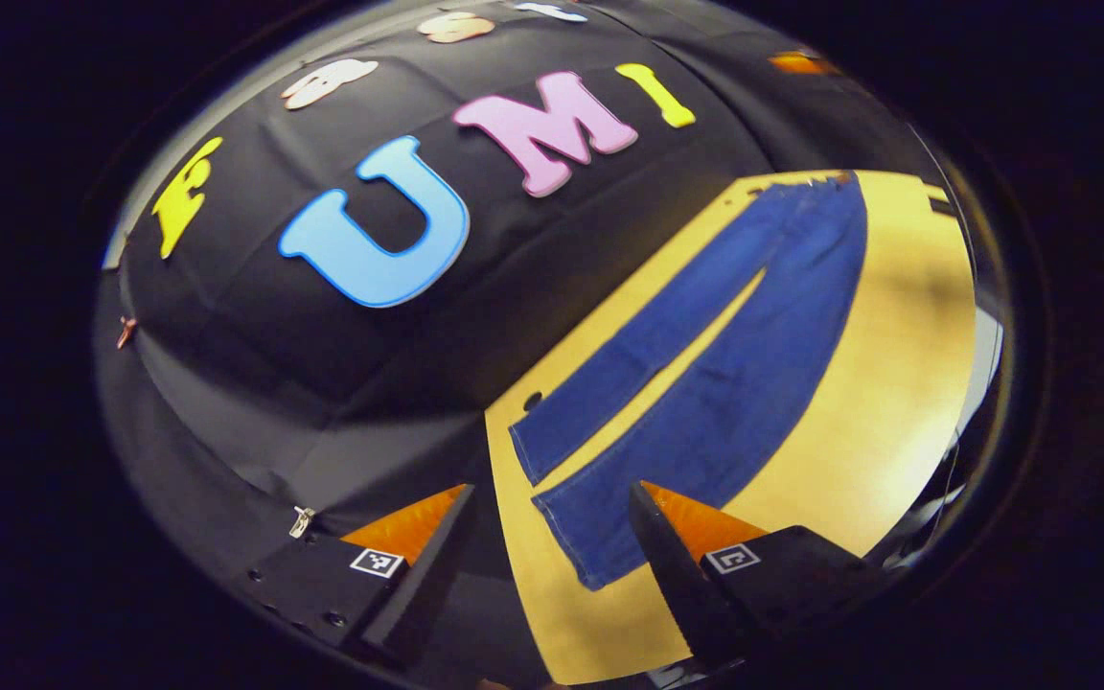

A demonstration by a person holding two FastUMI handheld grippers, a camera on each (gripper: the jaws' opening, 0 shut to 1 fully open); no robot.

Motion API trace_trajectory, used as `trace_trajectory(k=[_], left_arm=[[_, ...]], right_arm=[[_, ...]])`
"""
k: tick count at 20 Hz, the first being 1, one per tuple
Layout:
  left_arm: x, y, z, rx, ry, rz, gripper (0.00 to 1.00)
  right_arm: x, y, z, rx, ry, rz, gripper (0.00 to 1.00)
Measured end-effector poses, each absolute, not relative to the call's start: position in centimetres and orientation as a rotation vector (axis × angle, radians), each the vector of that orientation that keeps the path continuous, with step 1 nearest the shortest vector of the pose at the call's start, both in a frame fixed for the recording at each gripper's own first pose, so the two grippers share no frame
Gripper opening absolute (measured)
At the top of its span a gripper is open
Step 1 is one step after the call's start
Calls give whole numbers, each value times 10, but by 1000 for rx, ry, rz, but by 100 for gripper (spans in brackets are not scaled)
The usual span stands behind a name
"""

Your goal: Grasp the waist and the cuffs of the jeans and fold them to make the two legs overlap; first hold the waist and fold one-third of the jeans toward the cuffs, then hold the cuffs and fold the remaining one-third in the same direction to finish folding.

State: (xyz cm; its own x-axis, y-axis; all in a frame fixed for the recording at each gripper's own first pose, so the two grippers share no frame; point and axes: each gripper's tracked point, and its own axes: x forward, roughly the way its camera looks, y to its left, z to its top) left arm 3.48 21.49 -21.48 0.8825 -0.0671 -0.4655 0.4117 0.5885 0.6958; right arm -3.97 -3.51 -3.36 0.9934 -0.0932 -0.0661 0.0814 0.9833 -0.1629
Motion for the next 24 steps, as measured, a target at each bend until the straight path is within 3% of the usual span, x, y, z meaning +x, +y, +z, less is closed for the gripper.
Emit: trace_trajectory(k=[6, 12, 17, 19, 21, 22, 23, 24], left_arm=[[45, 262, -318, 1193, 616, -495, 98], [74, 286, -364, 1410, 684, -609, 98], [106, 280, -371, 1419, 702, -647, 85], [110, 281, -374, 1392, 746, -639, 75], [110, 281, -379, 1368, 795, -627, 57], [109, 279, -382, 1365, 808, -621, 38], [107, 274, -383, 1368, 805, -621, 31], [106, 275, -386, 1369, 807, -618, 17]], right_arm=[[-22, -61, -85, -185, 141, -134, 97], [-13, -88, -136, -239, 209, -161, 97], [-8, -107, -182, -254, 286, -178, 98], [-3, -111, -195, -271, 299, -174, 97], [6, -117, -200, -303, 295, -169, 98], [11, -125, -201, -320, 292, -173, 98], [16, -131, -202, -331, 292, -175, 98], [22, -142, -205, -345, 296, -181, 97]])
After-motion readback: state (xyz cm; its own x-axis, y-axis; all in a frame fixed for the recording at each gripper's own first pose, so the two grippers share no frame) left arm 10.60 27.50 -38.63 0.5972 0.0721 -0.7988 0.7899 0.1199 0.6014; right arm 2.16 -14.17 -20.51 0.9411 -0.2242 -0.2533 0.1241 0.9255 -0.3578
